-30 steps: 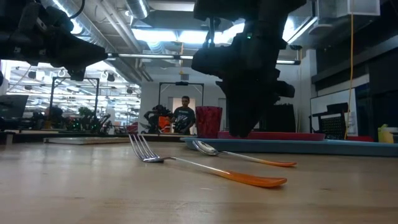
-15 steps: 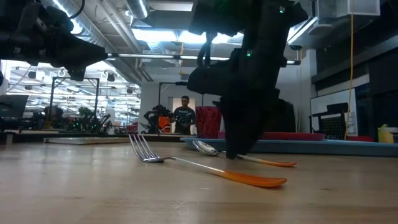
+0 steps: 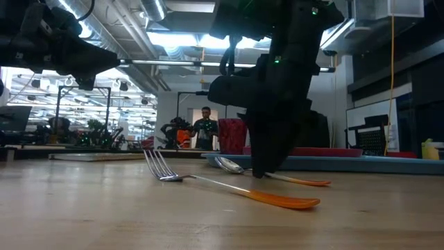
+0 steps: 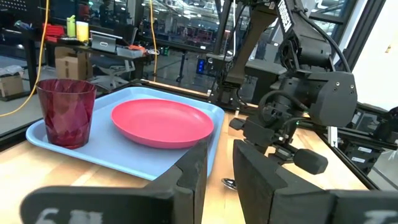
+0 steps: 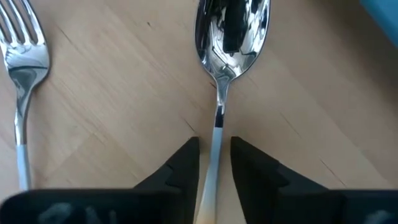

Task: Pick and place plate/cup/fork/spoon on tray
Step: Put the orange spoon on the blue tray to the right of the pink plate

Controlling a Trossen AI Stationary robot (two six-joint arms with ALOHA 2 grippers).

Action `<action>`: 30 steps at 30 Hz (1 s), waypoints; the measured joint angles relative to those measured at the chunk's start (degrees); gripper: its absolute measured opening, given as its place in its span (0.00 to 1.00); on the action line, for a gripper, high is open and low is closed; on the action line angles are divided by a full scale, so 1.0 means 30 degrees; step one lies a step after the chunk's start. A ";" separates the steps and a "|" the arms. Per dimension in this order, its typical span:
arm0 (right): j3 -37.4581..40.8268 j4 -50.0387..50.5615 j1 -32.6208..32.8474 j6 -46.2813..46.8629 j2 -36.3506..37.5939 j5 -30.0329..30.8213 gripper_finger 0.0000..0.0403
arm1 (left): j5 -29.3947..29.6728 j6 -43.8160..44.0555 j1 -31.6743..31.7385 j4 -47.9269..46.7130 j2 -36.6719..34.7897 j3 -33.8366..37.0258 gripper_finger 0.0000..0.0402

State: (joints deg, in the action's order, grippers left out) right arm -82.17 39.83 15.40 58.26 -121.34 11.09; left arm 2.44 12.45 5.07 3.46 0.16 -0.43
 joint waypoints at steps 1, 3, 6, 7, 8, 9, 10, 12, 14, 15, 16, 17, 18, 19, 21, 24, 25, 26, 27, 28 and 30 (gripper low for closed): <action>0.0000 -0.0013 0.0000 0.0000 -0.0007 0.0000 0.20 | 0.0000 0.0000 0.0003 0.0000 -0.0001 0.0000 0.17; 0.0000 -0.0048 -0.0007 0.0000 -0.0015 0.0013 0.14 | 0.0000 0.0000 -0.0005 0.0000 -0.0004 0.0000 0.17; 0.0007 -0.0093 -0.0007 -0.0011 -0.0022 0.0022 0.05 | 0.0000 0.0000 -0.0002 0.0000 -0.0003 0.0000 0.17; 0.0007 -0.0093 -0.0007 -0.0032 -0.0015 0.0029 0.03 | 0.0000 0.0001 0.0002 0.0000 -0.0006 0.0000 0.17; 0.0015 -0.0093 -0.0007 -0.0032 -0.0015 0.0029 0.03 | 0.0000 0.0000 0.0003 0.0000 -0.0006 0.0000 0.17; 0.0015 -0.0093 -0.0007 -0.0029 -0.0015 0.0025 0.03 | 0.0000 0.0000 0.0003 0.0000 0.0001 0.0000 0.17; 0.0015 -0.0093 -0.0007 -0.0031 -0.0015 0.0022 0.03 | 0.0000 0.0000 -0.0003 0.0000 -0.0006 0.0000 0.17; -0.0195 0.0117 -0.0015 -0.0109 -0.0048 0.0014 0.03 | 0.0000 0.0000 -0.0001 0.0000 0.0001 0.0000 0.17; -0.0751 0.0720 -0.0015 -0.0561 -0.0103 -0.0041 0.02 | 0.0000 0.0000 -0.0003 0.0000 -0.0005 0.0000 0.17; -0.1178 0.1212 0.0036 -0.0854 -0.0199 -0.0103 0.02 | 0.0000 0.0000 0.0003 0.0000 0.0001 0.0000 0.17; -0.1661 0.1768 0.0069 -0.1049 -0.0298 -0.0186 0.02 | 0.0000 0.0000 0.0003 0.0000 -0.0006 0.0000 0.17; -0.2230 0.2440 0.0112 -0.1162 -0.0356 -0.0231 0.02 | 0.0000 0.0000 -0.0003 0.0000 -0.0006 0.0000 0.17; -0.2818 0.3213 0.0177 -0.1327 -0.0344 -0.0122 0.01 | 0.0000 0.0000 -0.0003 0.0000 -0.0004 0.0000 0.17; -0.3429 0.3874 0.0266 -0.1462 -0.0258 0.0130 0.01 | 0.0000 0.0000 0.0000 0.0000 -0.0003 0.0000 0.17; -0.4719 0.5181 0.0478 -0.1472 -0.0197 0.0709 0.01 | 0.0000 0.0000 0.0003 0.0000 -0.0003 0.0000 0.17; -0.6444 0.7720 0.0881 -0.0962 -0.0204 0.1362 0.01 | 0.0000 0.0000 -0.0005 0.0000 0.0001 0.0000 0.17; -0.7058 0.8576 0.1000 -0.0643 -0.0204 0.1357 0.01 | 0.0000 0.0000 -0.0001 0.0000 0.0000 0.0000 0.17; -0.7696 0.9809 0.1134 -0.0287 -0.0204 0.1361 0.01 | 0.0000 0.0000 0.0001 0.0000 -0.0002 0.0000 0.17; -0.8280 1.1290 0.1285 0.0227 -0.0197 0.1374 0.01 | 0.0000 0.0000 -0.0003 0.0000 -0.0004 0.0000 0.17; -0.8767 1.2683 0.1444 0.0786 -0.0197 0.1398 0.01 | 0.0000 0.0000 -0.0003 0.0000 -0.0006 0.0000 0.17; -0.9508 1.5198 0.1761 0.2162 -0.0189 0.1663 0.01 | 0.0000 0.0000 0.0003 0.0000 0.0001 0.0000 0.17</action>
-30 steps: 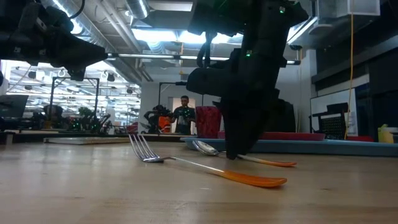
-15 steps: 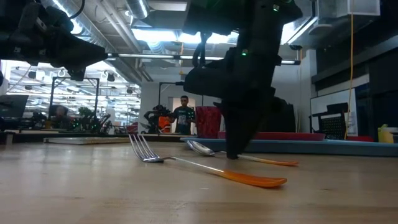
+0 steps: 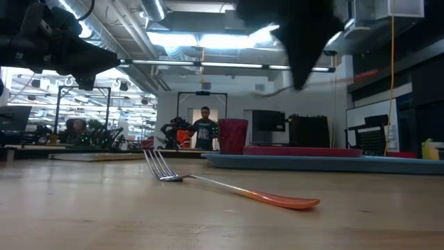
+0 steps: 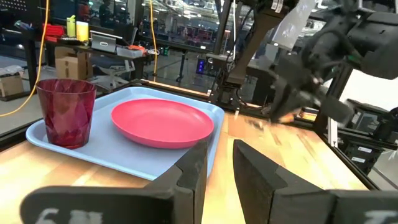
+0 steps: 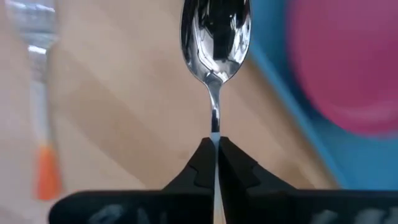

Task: Pick and place plate/cup/fork/spoon on tray
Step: Put the orange spoon on the blue tray to the right of the pink plate

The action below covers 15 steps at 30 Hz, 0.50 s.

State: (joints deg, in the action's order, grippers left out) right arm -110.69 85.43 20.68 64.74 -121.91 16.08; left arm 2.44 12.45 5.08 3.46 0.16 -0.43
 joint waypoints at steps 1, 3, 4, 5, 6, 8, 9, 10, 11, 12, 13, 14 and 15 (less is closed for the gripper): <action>-0.0300 0.1375 0.0154 0.0698 0.0003 0.0186 0.01 | 0.0000 0.0000 0.0000 0.0000 -0.0007 0.0000 0.17; -0.0255 0.1408 0.0337 0.0934 0.0518 0.0600 0.01 | 0.0000 0.0000 0.0000 -0.0001 0.0000 0.0000 0.17; 0.0019 0.1000 0.0344 0.0716 0.1079 0.0817 0.01 | 0.0000 0.0000 -0.0007 -0.0007 0.0000 0.0000 0.17; 0.0155 0.1341 0.0258 0.0764 0.1552 0.1179 0.01 | 0.0000 0.0000 -0.0007 -0.0006 -0.0007 0.0000 0.17; 0.0301 0.1687 0.0065 0.0962 0.2059 0.1658 0.01 | 0.0000 0.0000 -0.0002 -0.0068 -0.0002 0.0000 0.17; 0.1383 0.1354 -0.0432 0.0888 0.3552 0.3086 0.01 | 0.0000 0.0000 -0.0005 -0.0057 -0.0002 0.0000 0.17; 0.1978 0.1480 -0.0723 0.0945 0.4318 0.3662 0.00 | 0.0000 0.0000 -0.0006 -0.0017 0.0019 0.0000 0.17; 0.2609 0.1620 -0.1075 0.1269 0.5101 0.4163 0.00 | -0.0007 0.0000 -0.0005 -0.0109 0.0046 0.0000 0.17; 0.3482 0.1491 -0.1447 0.1526 0.6118 0.4438 0.00 | -0.0015 0.0000 -0.0007 -0.0150 0.0051 0.0000 0.17; 0.4533 0.1435 -0.1852 0.1824 0.7150 0.4486 0.00 | -0.0007 0.0000 -0.0002 -0.0047 0.0044 0.0000 0.17; 0.5660 0.1476 -0.2345 0.2069 0.8092 0.4464 0.00 | -0.0008 0.0000 -0.0007 0.0004 0.0044 0.0000 0.17; 0.6859 0.1467 -0.2797 0.2684 0.8986 0.4432 0.00 | -0.0019 0.0000 0.0000 -0.0105 0.0051 0.0000 0.17; 0.8127 0.1375 -0.3244 0.3375 0.9849 0.4383 0.00 | -0.0029 0.0000 0.0000 -0.0146 0.0058 0.0000 0.17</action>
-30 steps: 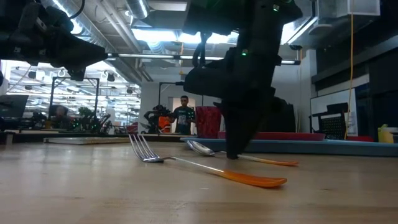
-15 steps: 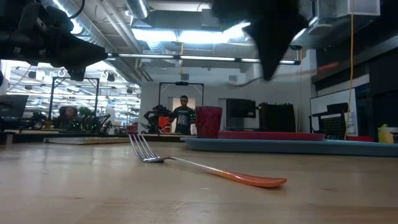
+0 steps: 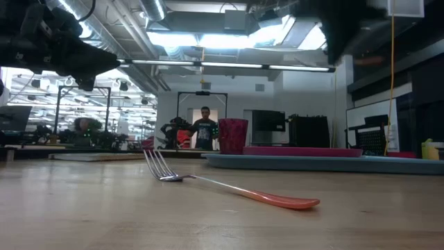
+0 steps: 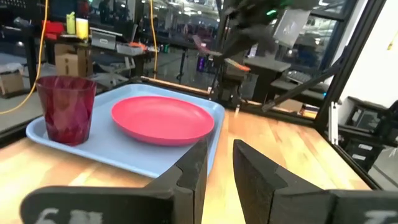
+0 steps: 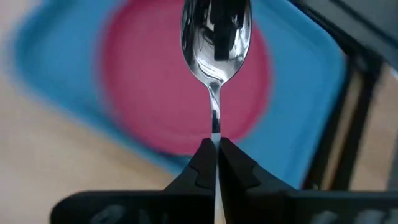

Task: Pick and place plate/cup/fork/spoon on tray
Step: Put the orange spoon on the blue tray to the right of the pink plate

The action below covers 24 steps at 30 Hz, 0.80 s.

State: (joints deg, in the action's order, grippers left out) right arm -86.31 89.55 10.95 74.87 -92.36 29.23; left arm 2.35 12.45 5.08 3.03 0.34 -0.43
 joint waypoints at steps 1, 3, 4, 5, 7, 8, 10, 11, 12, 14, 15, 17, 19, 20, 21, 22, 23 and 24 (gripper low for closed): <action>0.1328 -0.0031 -0.0451 0.0663 0.0866 -0.0129 0.00 | -0.0007 0.0000 -0.0007 0.0058 -0.0007 0.0000 0.17; 0.3860 -0.0262 -0.1132 0.1710 0.2527 -0.0547 0.00 | -0.0033 0.0000 -0.0007 0.0019 0.0006 0.0000 0.17; 0.5086 -0.0761 -0.1418 0.2094 0.3345 -0.0896 0.00 | -0.0036 0.0000 -0.0002 0.0035 0.0002 0.0000 0.17; 0.6329 -0.1334 -0.1708 0.2495 0.4125 -0.1214 0.00 | -0.0036 0.0000 -0.0002 0.0032 0.0000 0.0000 0.17; 0.8684 -0.2868 -0.2227 0.3088 0.5547 -0.1415 0.01 | -0.0044 0.0000 -0.0007 0.0022 0.0003 0.0000 0.17; 0.9853 -0.4045 -0.2490 0.3220 0.6259 -0.1414 0.01 | -0.0032 0.0000 -0.0007 0.0025 0.0000 0.0000 0.17; 1.2071 -0.6456 -0.3071 0.3213 0.7441 -0.1563 0.01 | -0.0011 0.0000 -0.0003 0.0022 0.0000 0.0000 0.17; 1.3163 -0.7611 -0.3381 0.3056 0.7882 -0.1757 0.01 | -0.0005 0.0000 -0.0002 0.0022 0.0000 0.0000 0.17; 1.4051 -0.8505 -0.3733 0.2958 0.8233 -0.1842 0.01 | 0.0000 0.0000 0.0000 0.0018 0.0000 0.0000 0.17; 1.5604 -0.9366 -0.4531 0.2876 0.8869 -0.1783 0.01 | 0.0001 0.0000 -0.0007 0.0022 0.0000 0.0000 0.17; 1.6201 -0.9398 -0.4912 0.2883 0.9048 -0.1781 0.01 | 0.0014 0.0000 0.0000 0.0022 0.0000 0.0000 0.17; 1.7174 -0.9476 -0.5598 0.2878 0.9345 -0.1795 0.01 | 0.0012 0.0000 -0.0007 0.0022 0.0000 0.0000 0.17; 1.7874 -1.0285 -0.6253 0.2345 0.9525 -0.1694 0.01 | 0.0015 0.0000 -0.0004 0.0019 0.0000 0.0000 0.17; 1.8193 -1.0822 -0.6617 0.1803 0.9560 -0.1651 0.01 | 0.0015 0.0000 -0.0007 0.0022 0.0000 0.0000 0.17; 1.8457 -1.1339 -0.6975 0.1216 0.9553 -0.1638 0.01 | 0.0015 0.0000 0.0000 0.0015 0.0000 0.0000 0.17; 1.8654 -1.1913 -0.7351 0.0749 0.9546 -0.1624 0.01 | 0.0015 0.0000 0.0000 0.0015 0.0000 0.0000 0.17; 1.8788 -1.2415 -0.7729 0.0450 0.9526 -0.1621 0.01 | 0.0015 0.0000 -0.0007 0.0022 0.0000 0.0000 0.17; 1.8935 -1.2720 -0.8104 0.0305 0.9506 -0.1579 0.01 | 0.0020 0.0000 0.0000 0.0017 0.0000 0.0000 0.17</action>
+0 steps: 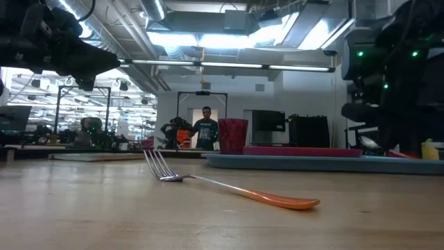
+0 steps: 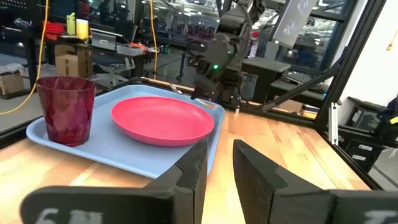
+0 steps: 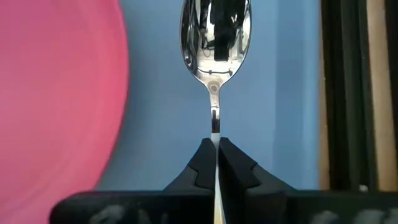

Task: Pick and place plate/cup/fork/spoon on tray
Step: Put the orange spoon on the blue tray to the right of the pink plate, then put the orange fork on the blue tray to the right of the pink plate

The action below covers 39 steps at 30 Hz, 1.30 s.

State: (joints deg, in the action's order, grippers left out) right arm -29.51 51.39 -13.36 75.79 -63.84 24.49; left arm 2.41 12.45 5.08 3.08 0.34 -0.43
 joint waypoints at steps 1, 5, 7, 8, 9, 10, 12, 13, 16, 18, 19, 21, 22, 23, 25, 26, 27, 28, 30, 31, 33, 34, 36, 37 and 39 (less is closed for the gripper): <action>0.0156 -0.0128 -0.0383 -0.0288 -0.0004 0.0226 0.01 | -0.0005 0.0000 -0.0005 -0.0002 0.0000 0.0000 0.17; 0.0493 -0.1238 -0.1787 -0.1394 -0.0004 0.0449 0.01 | -0.0005 0.0000 0.0000 -0.0002 0.0000 0.0000 0.17; 0.0609 -0.1654 -0.2339 -0.2041 -0.0011 0.0078 0.01 | -0.0005 0.0000 -0.0001 -0.0002 0.0000 0.0000 0.17; 0.0609 -0.1891 -0.2554 -0.2424 -0.0004 -0.0113 0.01 | 0.0000 0.0000 -0.0003 -0.0002 0.0000 0.0000 0.17; 0.0609 -0.2111 -0.2725 -0.2803 -0.0004 -0.0235 0.02 | -0.0005 0.0000 0.0000 -0.0002 0.0000 0.0000 0.17; 0.0609 -0.2190 -0.2850 -0.2979 -0.0004 -0.0378 0.03 | -0.0005 0.0000 0.0000 -0.0002 0.0000 0.0000 0.17; 0.0609 -0.2300 -0.3010 -0.3146 -0.0004 -0.0497 0.05 | -0.0002 0.0000 -0.0001 -0.0002 0.0000 0.0000 0.17; 0.0609 -0.2344 -0.3034 -0.3161 -0.0004 -0.0497 0.06 | 0.0001 0.0000 0.0000 -0.0002 0.0000 0.0000 0.17; 0.0609 -0.2315 -0.3046 -0.3234 -0.0004 -0.0526 0.09 | -0.0005 0.0000 -0.0007 -0.0002 0.0000 0.0000 0.17; 0.0609 -0.2315 -0.3046 -0.3359 -0.0004 -0.0562 0.09 | 0.0000 0.0000 0.0000 -0.0002 0.0000 0.0000 0.17; 0.0609 -0.2312 -0.3046 -0.3365 -0.0004 -0.0562 0.10 | -0.0001 0.0000 -0.0001 -0.0002 0.0000 0.0000 0.17; 0.0609 -0.2304 -0.3046 -0.3312 -0.0004 -0.0562 0.10 | 0.0002 0.0000 0.0000 -0.0002 0.0000 0.0000 0.17; 0.0609 -0.2291 -0.3046 -0.3058 -0.0004 -0.0557 0.10 | 0.0002 0.0000 0.0000 -0.0002 0.0000 0.0000 0.17; 0.0609 -0.2283 -0.3046 -0.2793 -0.0004 -0.0551 0.10 | -0.0004 0.0000 0.0000 -0.0002 0.0000 0.0000 0.17; 0.0609 -0.2256 -0.3046 -0.2637 -0.0004 -0.0551 0.10 | 0.0002 0.0000 0.0000 -0.0002 0.0000 0.0000 0.17; 0.0609 -0.2216 -0.3046 -0.2629 -0.0004 -0.0548 0.10 | 0.0002 0.0000 0.0000 -0.0002 0.0000 0.0000 0.17; 0.0609 -0.2180 -0.3046 -0.2624 -0.0004 -0.0567 0.10 | 0.0002 0.0000 0.0000 -0.0002 0.0000 0.0000 0.17; 0.0609 -0.2176 -0.3046 -0.2622 -0.0004 -0.0614 0.10 | 0.0002 0.0000 -0.0007 -0.0002 0.0000 0.0000 0.17; 0.0609 -0.2169 -0.3046 -0.2593 -0.0011 -0.0701 0.10 | 0.0002 0.0000 0.0000 -0.0002 0.0000 0.0000 0.17; 0.0609 -0.2169 -0.3046 -0.2539 -0.0011 -0.0698 0.10 | 0.0002 0.0000 0.0000 -0.0002 0.0000 0.0000 0.17; 0.0609 -0.2169 -0.3046 -0.2372 -0.0011 -0.0687 0.10 | 0.0002 0.0000 0.0000 -0.0002 0.0000 0.0000 0.17; 0.0609 -0.2176 -0.3046 -0.2359 -0.0011 -0.0628 0.10 | 0.0002 0.0000 -0.0002 -0.0002 0.0000 0.0000 0.17; 0.0609 -0.2170 -0.3046 -0.2454 -0.0011 -0.0578 0.11 | 0.0002 0.0000 0.0000 -0.0002 0.0000 0.0000 0.17; 0.0609 -0.2176 -0.3046 -0.2543 -0.0011 -0.0557 0.11 | 0.0002 0.0000 -0.0001 -0.0002 0.0000 0.0000 0.17; 0.0609 -0.2222 -0.3046 -0.2798 0.0029 -0.0558 0.11 | 0.0002 0.0000 0.0000 -0.0002 0.0000 0.0000 0.17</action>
State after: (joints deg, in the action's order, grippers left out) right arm -27.68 44.72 -22.50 67.39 -63.76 22.82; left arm 2.42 12.45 5.08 3.07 0.34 -0.43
